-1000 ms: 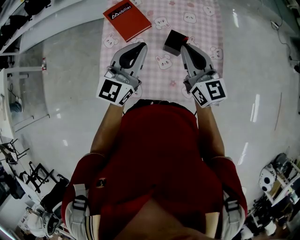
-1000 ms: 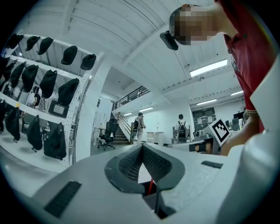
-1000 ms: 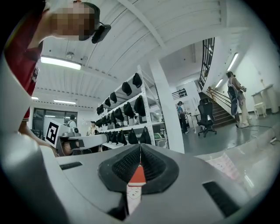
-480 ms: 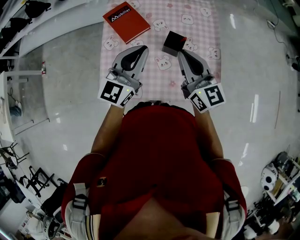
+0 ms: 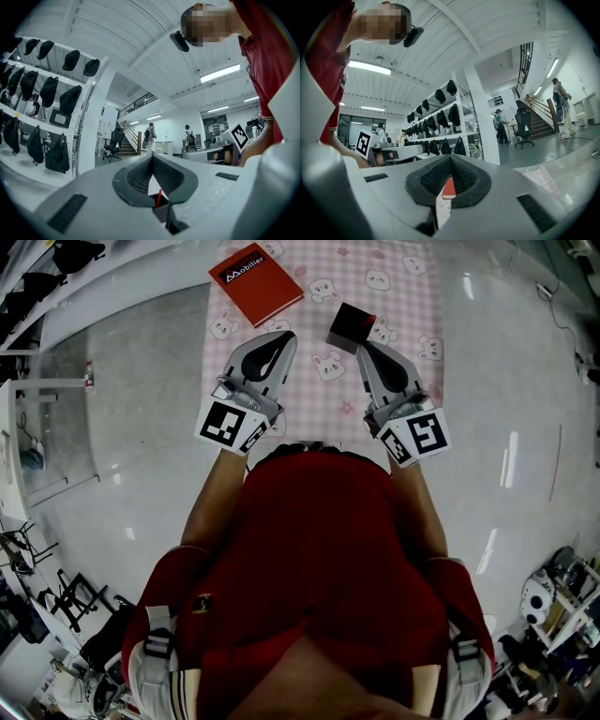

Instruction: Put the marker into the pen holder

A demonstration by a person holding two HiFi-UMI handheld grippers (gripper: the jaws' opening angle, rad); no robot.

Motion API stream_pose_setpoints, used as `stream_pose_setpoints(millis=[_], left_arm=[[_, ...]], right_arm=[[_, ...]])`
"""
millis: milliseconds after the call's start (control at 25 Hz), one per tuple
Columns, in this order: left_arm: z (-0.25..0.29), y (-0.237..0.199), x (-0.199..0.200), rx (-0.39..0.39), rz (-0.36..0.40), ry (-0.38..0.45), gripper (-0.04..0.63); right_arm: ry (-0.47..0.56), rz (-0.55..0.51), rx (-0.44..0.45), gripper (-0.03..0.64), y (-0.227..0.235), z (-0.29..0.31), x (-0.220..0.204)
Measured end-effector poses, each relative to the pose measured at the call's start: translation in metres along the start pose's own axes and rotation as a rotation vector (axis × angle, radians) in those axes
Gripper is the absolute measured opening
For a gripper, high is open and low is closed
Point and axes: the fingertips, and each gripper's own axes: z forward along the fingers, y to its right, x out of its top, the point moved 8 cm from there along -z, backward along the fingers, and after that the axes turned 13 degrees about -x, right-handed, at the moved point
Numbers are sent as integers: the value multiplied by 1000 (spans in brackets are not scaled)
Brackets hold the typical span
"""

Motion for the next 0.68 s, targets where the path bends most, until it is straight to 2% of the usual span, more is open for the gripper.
stream_pose_setpoints(millis=[680], left_arm=[[-3,4,5,-7,18,-18,6]], right_arm=[[-1,18,-29,-2,9,-7,-4]])
